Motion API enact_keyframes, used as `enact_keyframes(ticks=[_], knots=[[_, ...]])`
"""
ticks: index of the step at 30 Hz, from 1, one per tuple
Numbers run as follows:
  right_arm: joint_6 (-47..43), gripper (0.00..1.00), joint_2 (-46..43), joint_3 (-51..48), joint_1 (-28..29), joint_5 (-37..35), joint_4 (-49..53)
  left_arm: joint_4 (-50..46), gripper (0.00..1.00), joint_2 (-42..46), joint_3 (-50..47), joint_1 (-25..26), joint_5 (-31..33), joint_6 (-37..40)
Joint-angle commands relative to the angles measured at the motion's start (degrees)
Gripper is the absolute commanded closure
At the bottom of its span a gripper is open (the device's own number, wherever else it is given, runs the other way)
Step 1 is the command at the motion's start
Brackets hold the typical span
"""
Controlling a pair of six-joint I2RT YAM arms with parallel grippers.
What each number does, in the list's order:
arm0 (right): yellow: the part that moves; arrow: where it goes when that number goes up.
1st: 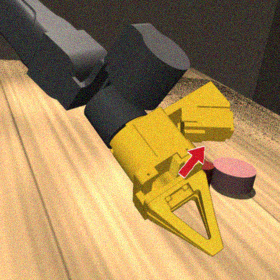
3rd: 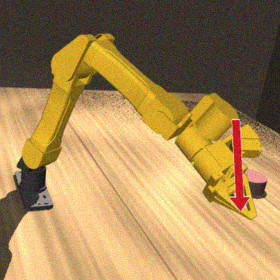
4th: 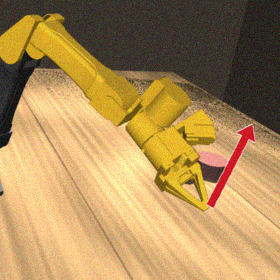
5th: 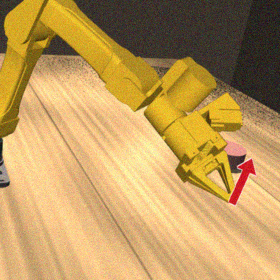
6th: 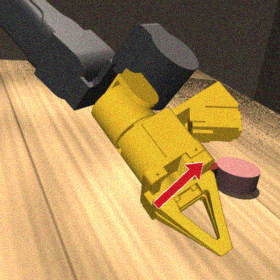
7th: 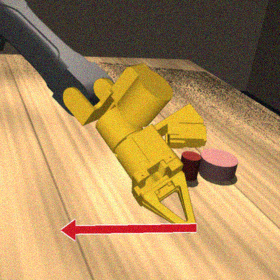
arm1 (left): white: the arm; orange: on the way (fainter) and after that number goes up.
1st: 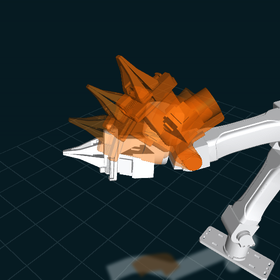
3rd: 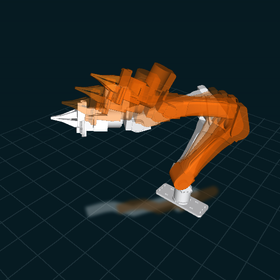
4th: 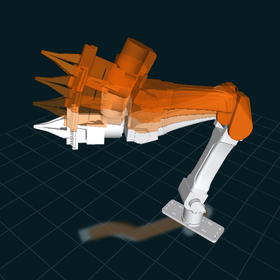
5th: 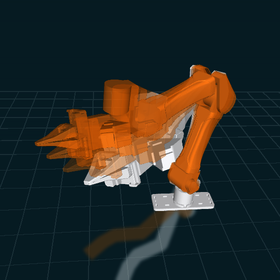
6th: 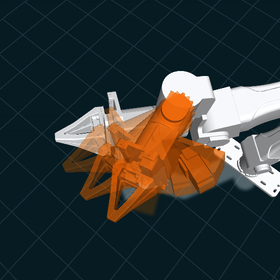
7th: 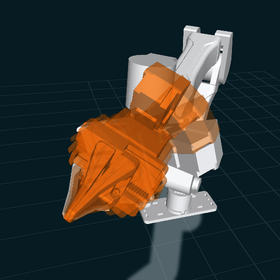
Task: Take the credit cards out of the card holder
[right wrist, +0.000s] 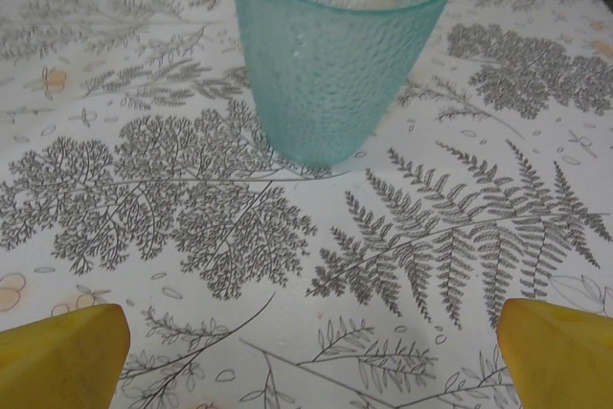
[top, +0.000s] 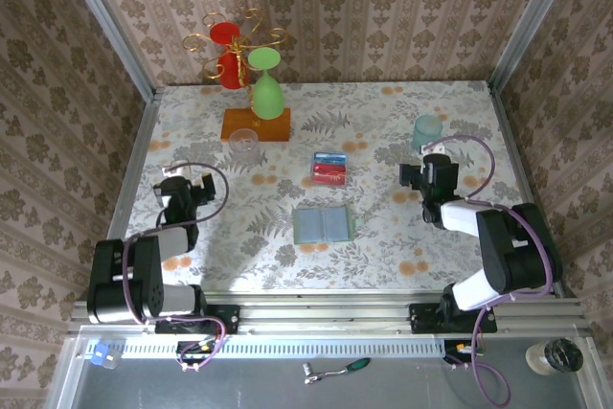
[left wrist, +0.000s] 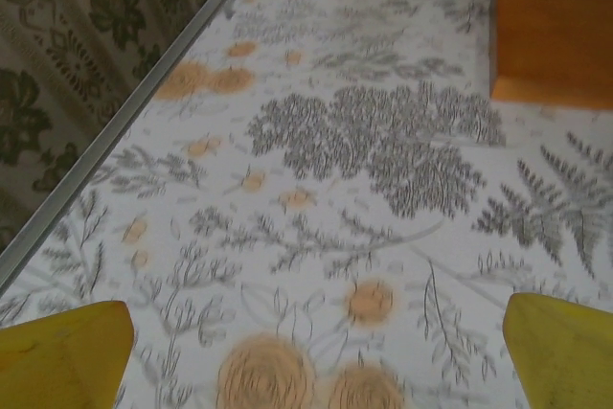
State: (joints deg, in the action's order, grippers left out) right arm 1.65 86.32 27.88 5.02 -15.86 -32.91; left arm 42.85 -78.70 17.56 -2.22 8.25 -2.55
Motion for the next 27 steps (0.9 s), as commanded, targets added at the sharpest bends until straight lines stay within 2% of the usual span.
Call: enact_keyframes(ticks=[1,3,7,10,14,27], knots=[[-0.2,0.00,-1.1,-3.4,-1.5,5.4,-12.2,12.1,0.00,-5.0,1.1,-1.3,-8.3,0.9],[0.2,0.00,0.3,-4.0,-2.2,7.3,-14.2,11.8,0.00,-6.2,1.6,-0.9,-11.4,2.3],[0.5,0.00,1.3,-4.3,-3.3,9.6,-15.4,17.5,0.00,-10.6,1.1,-0.8,-13.8,3.2],[0.5,0.00,1.4,-4.6,-3.3,9.7,-16.0,14.8,0.00,-10.5,2.4,0.0,-11.7,3.6],[0.5,0.00,1.3,-4.5,-3.3,9.6,-16.0,10.4,0.00,-10.6,4.6,3.9,-2.8,5.8],[0.5,0.00,1.3,-4.5,-3.3,9.7,-16.0,13.8,0.00,-10.5,2.8,5.8,-3.6,8.4]])
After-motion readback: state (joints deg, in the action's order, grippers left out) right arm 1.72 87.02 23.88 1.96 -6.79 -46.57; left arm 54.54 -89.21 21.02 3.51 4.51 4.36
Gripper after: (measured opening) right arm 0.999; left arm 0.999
